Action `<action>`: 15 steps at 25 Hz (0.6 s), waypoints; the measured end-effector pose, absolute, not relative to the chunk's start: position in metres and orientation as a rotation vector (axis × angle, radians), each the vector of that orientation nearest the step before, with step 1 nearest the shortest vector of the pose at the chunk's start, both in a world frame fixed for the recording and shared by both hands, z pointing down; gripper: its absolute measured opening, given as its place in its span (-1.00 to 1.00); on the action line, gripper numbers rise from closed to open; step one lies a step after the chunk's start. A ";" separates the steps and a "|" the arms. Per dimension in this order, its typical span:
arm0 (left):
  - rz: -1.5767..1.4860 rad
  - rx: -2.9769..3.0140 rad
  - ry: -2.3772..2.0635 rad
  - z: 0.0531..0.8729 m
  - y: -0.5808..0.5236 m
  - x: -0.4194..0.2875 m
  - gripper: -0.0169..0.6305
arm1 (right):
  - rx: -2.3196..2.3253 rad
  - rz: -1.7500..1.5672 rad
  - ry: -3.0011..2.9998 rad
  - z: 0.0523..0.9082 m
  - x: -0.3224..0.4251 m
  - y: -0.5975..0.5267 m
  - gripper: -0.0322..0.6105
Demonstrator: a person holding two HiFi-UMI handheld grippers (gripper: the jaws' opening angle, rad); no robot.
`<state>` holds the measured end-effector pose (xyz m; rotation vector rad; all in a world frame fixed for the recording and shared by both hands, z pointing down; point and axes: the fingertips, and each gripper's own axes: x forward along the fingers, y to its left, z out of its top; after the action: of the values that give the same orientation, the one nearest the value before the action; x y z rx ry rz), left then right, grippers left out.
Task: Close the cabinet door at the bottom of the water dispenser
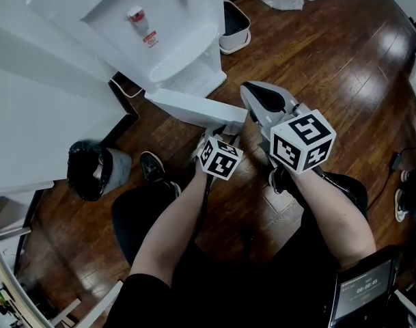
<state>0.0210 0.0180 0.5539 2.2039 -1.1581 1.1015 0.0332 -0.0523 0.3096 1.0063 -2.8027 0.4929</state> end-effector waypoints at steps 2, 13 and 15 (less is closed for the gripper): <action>1.073 2.187 -1.186 0.552 0.004 0.020 -0.28 | 0.996 0.555 -2.761 0.328 0.034 -0.058 -0.89; 0.956 2.064 -1.388 0.535 -0.065 -0.031 -0.21 | 0.932 0.809 -2.326 0.478 0.050 -0.075 -0.88; 0.962 2.052 -1.397 0.536 -0.069 -0.041 -0.20 | 0.929 0.801 -2.276 0.496 0.048 -0.089 -0.78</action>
<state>-0.0408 -0.0695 0.5362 2.0521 -1.3973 0.9620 0.0478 -0.0890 0.4963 0.9286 -2.2757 0.8008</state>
